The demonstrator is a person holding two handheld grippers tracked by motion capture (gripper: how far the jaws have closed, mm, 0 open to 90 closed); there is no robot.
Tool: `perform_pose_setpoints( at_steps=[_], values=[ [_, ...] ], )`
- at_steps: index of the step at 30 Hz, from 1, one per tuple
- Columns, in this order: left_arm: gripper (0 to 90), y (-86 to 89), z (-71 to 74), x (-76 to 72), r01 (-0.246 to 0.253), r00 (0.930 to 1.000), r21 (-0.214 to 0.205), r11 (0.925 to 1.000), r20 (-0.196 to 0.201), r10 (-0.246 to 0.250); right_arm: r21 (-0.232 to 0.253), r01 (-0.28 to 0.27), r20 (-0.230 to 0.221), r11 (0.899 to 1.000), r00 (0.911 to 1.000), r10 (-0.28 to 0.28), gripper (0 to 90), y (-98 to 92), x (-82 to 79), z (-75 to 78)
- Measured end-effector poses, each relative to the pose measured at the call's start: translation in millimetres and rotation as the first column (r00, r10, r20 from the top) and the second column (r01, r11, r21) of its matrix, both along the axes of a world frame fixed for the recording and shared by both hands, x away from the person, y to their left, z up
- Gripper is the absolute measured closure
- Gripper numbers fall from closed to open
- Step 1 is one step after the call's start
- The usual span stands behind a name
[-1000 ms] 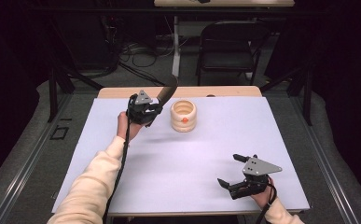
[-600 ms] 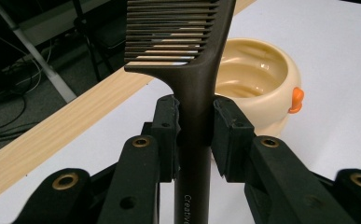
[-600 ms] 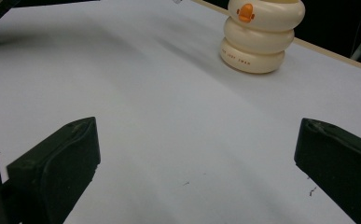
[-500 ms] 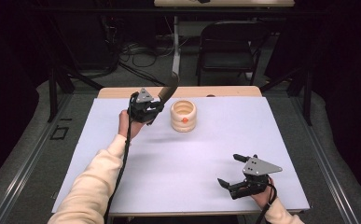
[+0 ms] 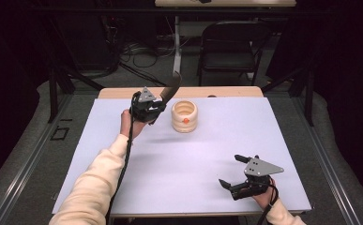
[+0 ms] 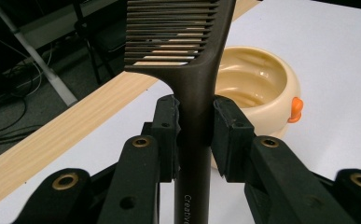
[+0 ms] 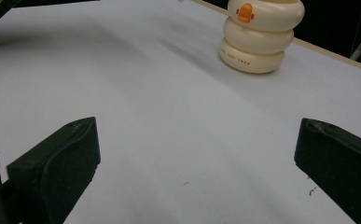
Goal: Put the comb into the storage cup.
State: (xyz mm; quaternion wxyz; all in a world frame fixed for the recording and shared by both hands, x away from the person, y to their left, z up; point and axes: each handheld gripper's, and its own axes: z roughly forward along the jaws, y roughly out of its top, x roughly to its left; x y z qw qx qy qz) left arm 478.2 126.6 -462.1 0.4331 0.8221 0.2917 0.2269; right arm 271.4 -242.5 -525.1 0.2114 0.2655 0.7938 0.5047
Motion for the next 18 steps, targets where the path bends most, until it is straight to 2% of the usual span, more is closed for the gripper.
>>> perform_pose_setpoints(
  at_steps=[18],
  values=[
    [72.6,-7.8,7.5,2.2,0.012,0.9998,-0.011,0.9999,0.013,-0.012,0.0,-0.001,0.0,1.0,1.0,0.001,0.0,-0.1,-0.1,0.1]
  ],
)
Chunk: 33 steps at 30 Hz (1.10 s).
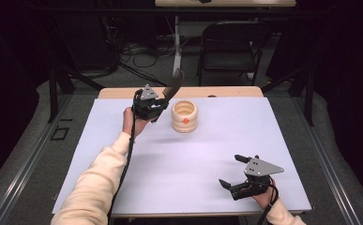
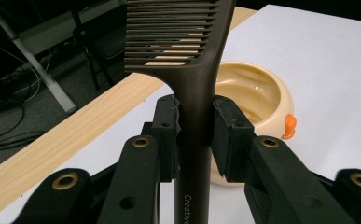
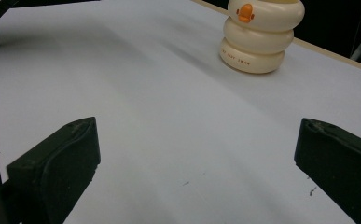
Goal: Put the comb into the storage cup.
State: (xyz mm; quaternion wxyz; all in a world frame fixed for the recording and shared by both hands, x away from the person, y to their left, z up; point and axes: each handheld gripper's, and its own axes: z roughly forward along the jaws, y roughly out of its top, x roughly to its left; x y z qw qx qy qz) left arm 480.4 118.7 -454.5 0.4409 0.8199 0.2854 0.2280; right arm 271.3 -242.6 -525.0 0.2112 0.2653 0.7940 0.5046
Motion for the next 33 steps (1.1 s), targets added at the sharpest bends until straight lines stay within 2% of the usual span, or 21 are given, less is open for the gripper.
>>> perform_pose_setpoints(
  at_steps=[23,33],
  values=[
    [72.6,-10.7,7.6,6.4,0.009,0.9999,-0.017,0.9998,0.006,-0.009,0.0,0.0,0.0,1.0,1.0,0.0,0.0,0.0,0.0,0.0],
    [72.6,-15.1,10.4,8.6,0.011,0.9999,-0.036,0.9993,0.012,-0.01,-0.001,0.0,0.0,1.0,1.0,0.0,0.0,-0.1,0.0,0.0]
  ],
)
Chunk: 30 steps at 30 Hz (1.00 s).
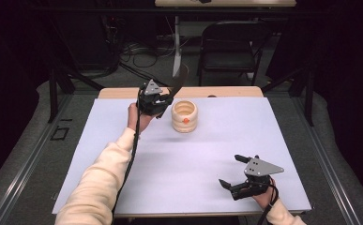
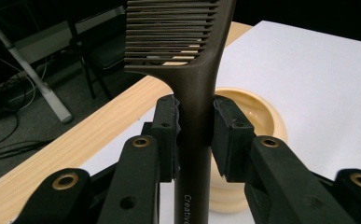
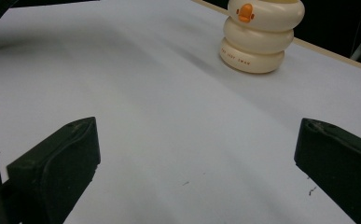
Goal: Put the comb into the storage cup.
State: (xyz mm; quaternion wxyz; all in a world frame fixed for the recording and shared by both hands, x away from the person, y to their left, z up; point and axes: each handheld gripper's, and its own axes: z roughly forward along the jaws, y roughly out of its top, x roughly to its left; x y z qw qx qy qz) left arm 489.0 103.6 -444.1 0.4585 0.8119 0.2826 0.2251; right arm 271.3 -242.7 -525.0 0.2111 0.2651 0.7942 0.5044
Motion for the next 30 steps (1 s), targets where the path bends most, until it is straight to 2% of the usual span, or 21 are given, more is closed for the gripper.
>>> perform_pose_setpoints(
  at_steps=[30],
  values=[
    [72.6,-13.0,8.3,6.2,-0.004,0.9997,-0.045,0.999,0.026,0.005,-0.001,0.002,0.003,1.0,1.0,-0.002,0.0,-0.5,0.1,0.2]
  ],
)
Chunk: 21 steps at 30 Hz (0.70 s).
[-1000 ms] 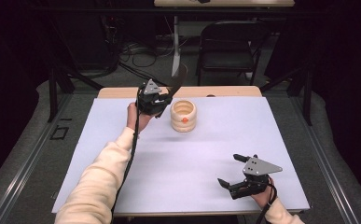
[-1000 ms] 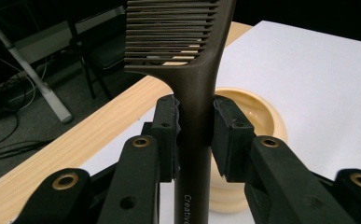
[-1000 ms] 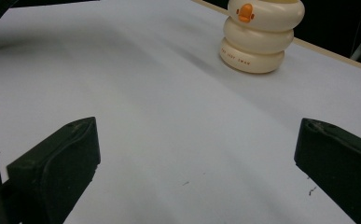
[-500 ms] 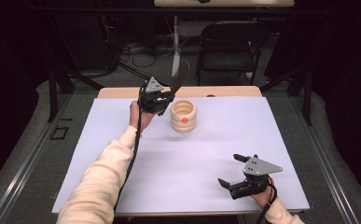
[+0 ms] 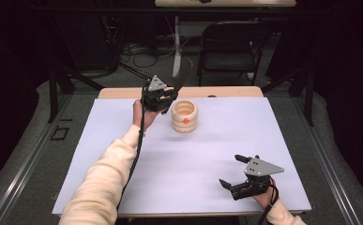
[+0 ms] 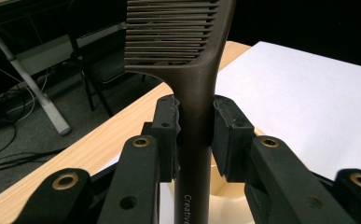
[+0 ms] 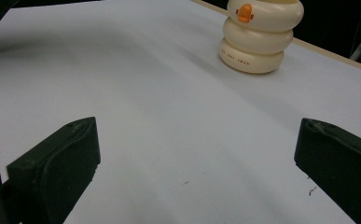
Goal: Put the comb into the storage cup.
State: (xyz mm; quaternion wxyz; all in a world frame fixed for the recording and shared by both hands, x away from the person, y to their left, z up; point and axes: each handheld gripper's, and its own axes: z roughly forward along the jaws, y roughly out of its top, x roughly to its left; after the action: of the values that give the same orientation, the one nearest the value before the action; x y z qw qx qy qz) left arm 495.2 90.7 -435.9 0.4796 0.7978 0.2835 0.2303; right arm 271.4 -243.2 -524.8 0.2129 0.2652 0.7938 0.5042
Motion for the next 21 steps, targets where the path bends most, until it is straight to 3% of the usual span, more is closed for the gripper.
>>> perform_pose_setpoints(
  at_steps=[11,21],
  values=[
    [72.6,-1.6,1.5,1.6,-0.011,0.9999,-0.038,0.9992,0.009,0.012,0.001,0.001,-0.002,1.0,1.0,-0.001,0.0,0.1,0.0,0.0],
    [72.7,-8.7,2.3,2.9,0.002,0.9999,-0.04,0.9992,0.012,-0.001,0.0,-0.001,0.0,1.0,1.0,0.001,0.0,-0.4,0.0,0.1]
  ],
)
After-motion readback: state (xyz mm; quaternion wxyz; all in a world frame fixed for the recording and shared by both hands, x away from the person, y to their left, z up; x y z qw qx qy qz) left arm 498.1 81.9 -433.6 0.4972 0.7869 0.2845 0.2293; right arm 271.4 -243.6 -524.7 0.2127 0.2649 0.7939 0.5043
